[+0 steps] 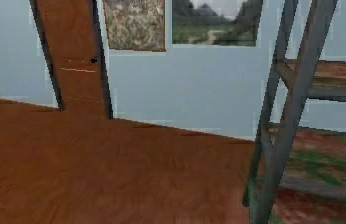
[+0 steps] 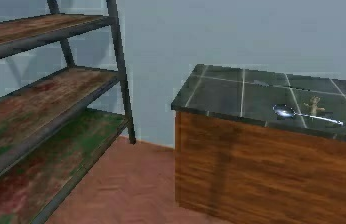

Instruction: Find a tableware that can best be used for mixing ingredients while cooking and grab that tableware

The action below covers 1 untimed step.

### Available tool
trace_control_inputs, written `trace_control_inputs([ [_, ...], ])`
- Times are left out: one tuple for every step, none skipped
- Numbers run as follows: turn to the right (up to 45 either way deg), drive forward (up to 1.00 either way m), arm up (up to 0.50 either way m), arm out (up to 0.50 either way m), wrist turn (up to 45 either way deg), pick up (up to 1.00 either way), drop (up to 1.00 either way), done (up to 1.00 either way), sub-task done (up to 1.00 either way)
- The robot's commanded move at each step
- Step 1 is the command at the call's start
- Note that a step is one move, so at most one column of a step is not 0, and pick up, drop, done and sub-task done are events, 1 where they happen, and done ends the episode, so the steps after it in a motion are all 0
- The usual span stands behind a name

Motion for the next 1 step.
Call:
trace_control_inputs([
  [0.0,0.3,0.0,0.0,0.0,0.0,0.0,0.0,0.0],
])
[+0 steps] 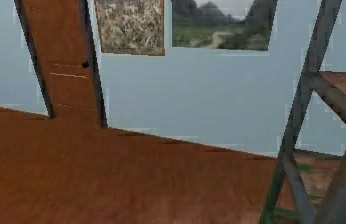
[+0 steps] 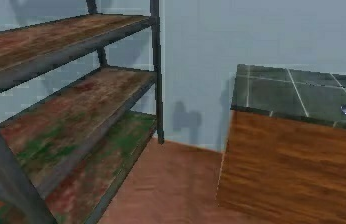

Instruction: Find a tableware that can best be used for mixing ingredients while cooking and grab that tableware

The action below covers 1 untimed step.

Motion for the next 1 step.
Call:
trace_control_inputs([
  [-24.0,0.0,0.0,0.0,0.0,0.0,0.0,0.0,0.0],
])
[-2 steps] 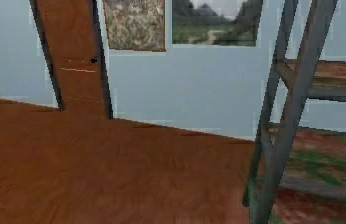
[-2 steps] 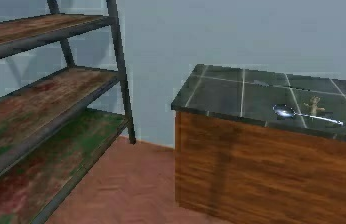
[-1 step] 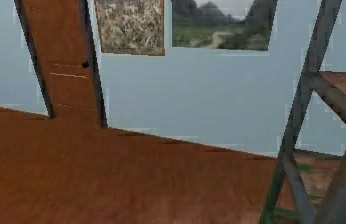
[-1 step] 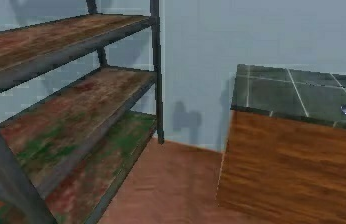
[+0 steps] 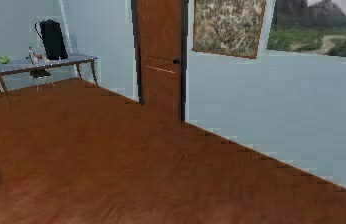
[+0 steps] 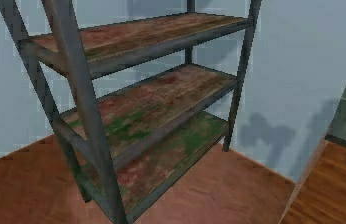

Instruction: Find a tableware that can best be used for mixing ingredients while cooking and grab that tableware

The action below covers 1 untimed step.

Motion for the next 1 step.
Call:
trace_control_inputs([
  [0.0,0.2,0.0,0.0,0.0,0.0,0.0,0.0,0.0],
])
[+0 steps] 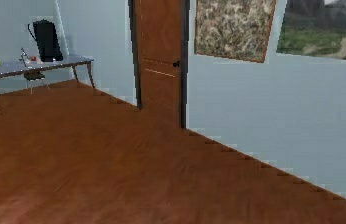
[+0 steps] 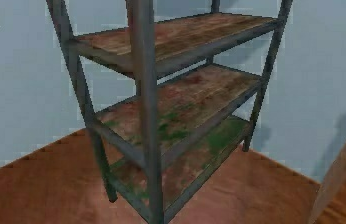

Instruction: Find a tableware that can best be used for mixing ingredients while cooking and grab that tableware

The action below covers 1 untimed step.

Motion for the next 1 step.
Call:
trace_control_inputs([
  [-45.0,0.0,0.0,0.0,0.0,0.0,0.0,0.0,0.0],
])
